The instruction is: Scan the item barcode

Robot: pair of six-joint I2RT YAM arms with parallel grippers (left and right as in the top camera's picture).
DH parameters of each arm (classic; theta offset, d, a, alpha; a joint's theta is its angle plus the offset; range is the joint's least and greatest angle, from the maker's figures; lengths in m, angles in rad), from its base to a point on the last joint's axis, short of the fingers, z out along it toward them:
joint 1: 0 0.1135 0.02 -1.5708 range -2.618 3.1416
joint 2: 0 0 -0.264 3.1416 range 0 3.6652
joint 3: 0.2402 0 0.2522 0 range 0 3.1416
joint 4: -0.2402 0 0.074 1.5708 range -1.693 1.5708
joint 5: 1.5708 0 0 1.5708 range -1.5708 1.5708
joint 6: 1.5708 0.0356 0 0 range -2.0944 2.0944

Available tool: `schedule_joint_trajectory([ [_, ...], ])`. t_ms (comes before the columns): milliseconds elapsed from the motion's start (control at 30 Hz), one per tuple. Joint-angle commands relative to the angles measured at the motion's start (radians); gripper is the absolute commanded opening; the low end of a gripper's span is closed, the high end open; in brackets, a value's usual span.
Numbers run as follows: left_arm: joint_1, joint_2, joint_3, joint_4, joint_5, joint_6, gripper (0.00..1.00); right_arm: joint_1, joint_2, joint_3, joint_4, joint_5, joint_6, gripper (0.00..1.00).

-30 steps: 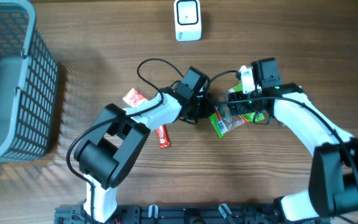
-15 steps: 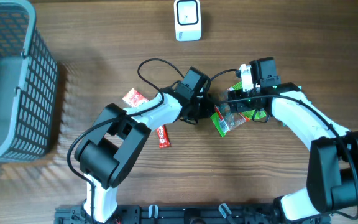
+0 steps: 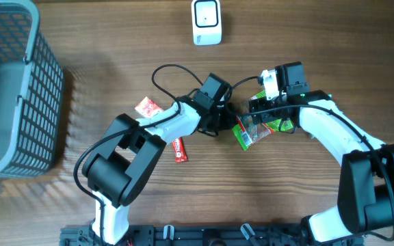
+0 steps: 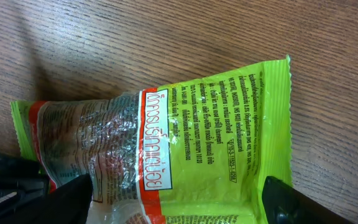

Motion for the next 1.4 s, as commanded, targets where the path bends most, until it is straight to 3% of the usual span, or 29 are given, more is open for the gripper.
schedule_joint_trajectory([
  [0,-0.005,0.028,0.005,-0.008,-0.034,0.002,0.16,-0.001,0.011,-0.016,0.003,0.018,-0.011,0.88],
  [267,-0.005,0.028,0.005,-0.008,-0.034,0.002,0.17,-0.001,0.071,-0.092,0.001,0.012,0.074,0.89],
  [400,-0.005,0.028,0.005,-0.008,-0.033,0.002,0.17,-0.001,0.102,-0.093,-0.003,-0.132,0.075,0.88],
  [633,-0.005,0.028,0.005,-0.008,-0.034,0.002,0.17,-0.001,0.103,-0.093,-0.003,-0.188,0.076,0.75],
  [767,-0.005,0.028,0.005,-0.007,-0.034,0.005,0.22,-0.001,0.103,-0.093,0.002,-0.187,0.078,0.84],
  [867,-0.005,0.028,0.005,-0.008,-0.039,0.005,0.30,-0.001,0.103,-0.093,0.026,-0.187,0.078,0.85],
  [900,-0.005,0.028,0.005,-0.008,-0.041,0.005,0.29,-0.001,0.103,-0.093,0.029,-0.187,0.078,0.84],
  [1000,-0.004,0.022,0.008,-0.021,-0.035,0.005,0.16,-0.001,0.103,-0.093,0.029,-0.187,0.078,0.81],
  [1067,0.014,-0.019,0.036,-0.108,-0.022,0.007,0.10,-0.001,0.103,-0.093,0.028,-0.187,0.078,0.81],
  [1200,0.047,-0.147,0.076,-0.233,-0.119,0.043,0.09,-0.001,0.103,-0.093,0.039,-0.187,0.107,0.80],
  [1367,0.047,-0.177,0.070,-0.256,-0.211,0.042,0.12,-0.001,0.103,-0.093,0.050,-0.188,0.132,0.81],
])
